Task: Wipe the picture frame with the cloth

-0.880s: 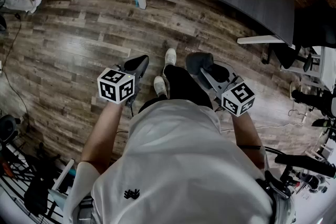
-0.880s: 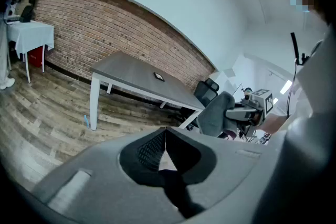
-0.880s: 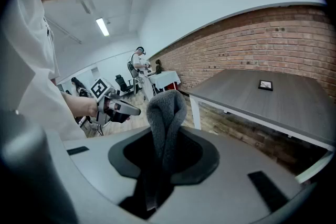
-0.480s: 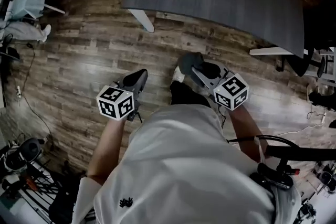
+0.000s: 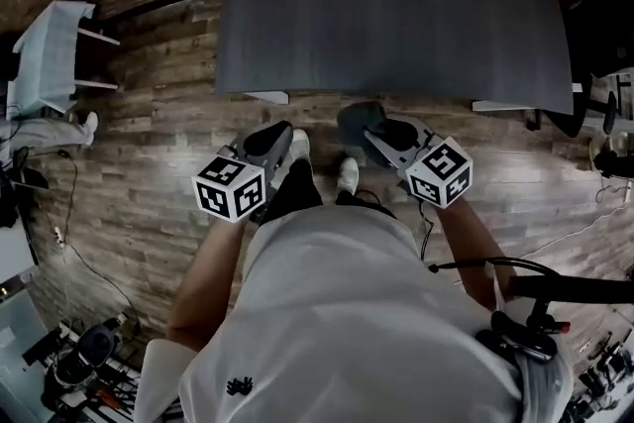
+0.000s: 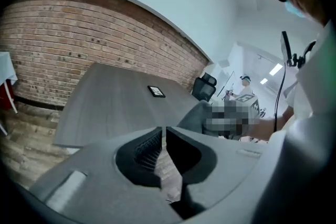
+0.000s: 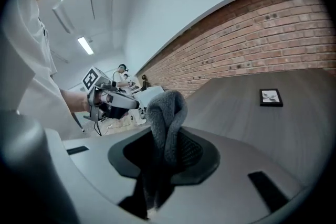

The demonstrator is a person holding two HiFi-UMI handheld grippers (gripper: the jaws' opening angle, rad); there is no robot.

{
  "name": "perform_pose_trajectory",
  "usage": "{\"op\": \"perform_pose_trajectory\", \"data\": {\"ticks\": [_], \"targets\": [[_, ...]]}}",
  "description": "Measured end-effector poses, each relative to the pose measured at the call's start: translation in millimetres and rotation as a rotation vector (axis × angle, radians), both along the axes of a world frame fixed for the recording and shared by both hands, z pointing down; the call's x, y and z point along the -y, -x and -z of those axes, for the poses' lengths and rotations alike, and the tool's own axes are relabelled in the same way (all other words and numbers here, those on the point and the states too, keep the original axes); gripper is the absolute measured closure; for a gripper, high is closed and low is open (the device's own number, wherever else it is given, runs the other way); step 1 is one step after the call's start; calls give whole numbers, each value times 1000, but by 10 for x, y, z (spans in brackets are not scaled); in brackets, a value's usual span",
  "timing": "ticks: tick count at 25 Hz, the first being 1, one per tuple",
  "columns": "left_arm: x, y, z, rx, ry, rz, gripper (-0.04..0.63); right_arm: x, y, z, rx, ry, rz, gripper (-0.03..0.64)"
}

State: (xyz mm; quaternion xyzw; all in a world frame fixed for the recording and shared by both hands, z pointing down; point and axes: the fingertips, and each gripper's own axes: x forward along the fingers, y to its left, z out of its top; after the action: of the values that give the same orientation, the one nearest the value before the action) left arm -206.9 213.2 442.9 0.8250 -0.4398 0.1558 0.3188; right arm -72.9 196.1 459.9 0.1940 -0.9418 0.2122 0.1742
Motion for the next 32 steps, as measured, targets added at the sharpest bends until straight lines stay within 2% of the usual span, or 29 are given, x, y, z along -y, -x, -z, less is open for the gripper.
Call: {"op": "perform_pose_trajectory", "data": {"ticks": [2,6,12,15,18,22,27,32], "targets": [[326,-26,-79,-3,8,-70,574,229,-65,-43,-16,7,-70,511],[1080,-88,-202,-30,38,-205,485,645,-201,33,-37,12,-252,511],[2343,-349,-178,-60,43,-338,484,1219,-478,287,-47,-4,-532,511],[2885,-615,-276,-81,68,-365,483,1342,-663,251,-41,11,-638,511],[3315,-940,-412,-105,107,-347,485,1389,-849,156,-50,37,-671,511],[3915,-1420,-667,-70,133,-299,484,1667,-1226,80,-44,49,-673,511],[4639,-1845,-1078,-32,210,-158,484,2158,-1773,79,-34,55,-625,511],[5229,-2069,-1523,15,268,-16,478,2515,-2312,-128,-33,112,-594,511]]}}
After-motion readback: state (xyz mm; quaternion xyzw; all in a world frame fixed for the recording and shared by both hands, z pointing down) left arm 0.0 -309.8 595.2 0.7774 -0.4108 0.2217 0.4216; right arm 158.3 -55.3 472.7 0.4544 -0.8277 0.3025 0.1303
